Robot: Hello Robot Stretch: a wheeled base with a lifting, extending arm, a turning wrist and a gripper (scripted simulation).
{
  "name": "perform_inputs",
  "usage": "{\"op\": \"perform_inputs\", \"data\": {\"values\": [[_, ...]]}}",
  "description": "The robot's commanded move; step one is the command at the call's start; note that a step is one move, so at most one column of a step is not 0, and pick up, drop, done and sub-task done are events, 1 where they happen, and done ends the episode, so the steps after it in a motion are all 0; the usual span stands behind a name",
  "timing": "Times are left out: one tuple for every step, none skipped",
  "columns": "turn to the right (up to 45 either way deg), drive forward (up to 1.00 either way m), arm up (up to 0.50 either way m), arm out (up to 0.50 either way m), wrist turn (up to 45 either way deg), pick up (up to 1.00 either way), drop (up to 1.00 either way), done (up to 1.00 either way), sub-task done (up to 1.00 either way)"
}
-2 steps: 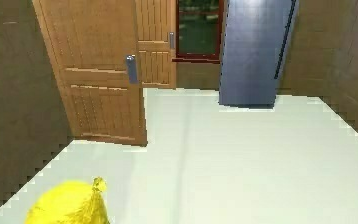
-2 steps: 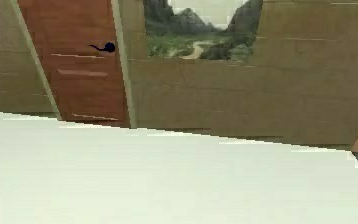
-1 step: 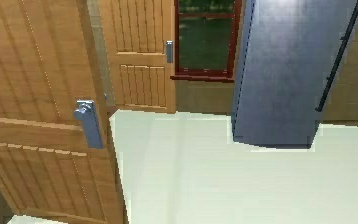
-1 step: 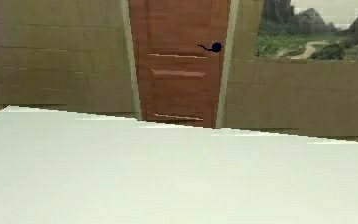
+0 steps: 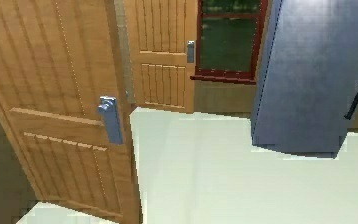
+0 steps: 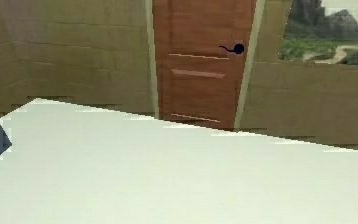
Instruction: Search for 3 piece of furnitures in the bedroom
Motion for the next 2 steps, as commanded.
{"op": "perform_inputs", "data": {"values": [[0.0, 0.2, 0.0, 0.0, 0.0, 0.0, 0.0, 0.0, 0.0], [12.0, 0.0, 0.0, 0.0, 0.0, 0.0, 0.0, 0.0, 0.0]]}}
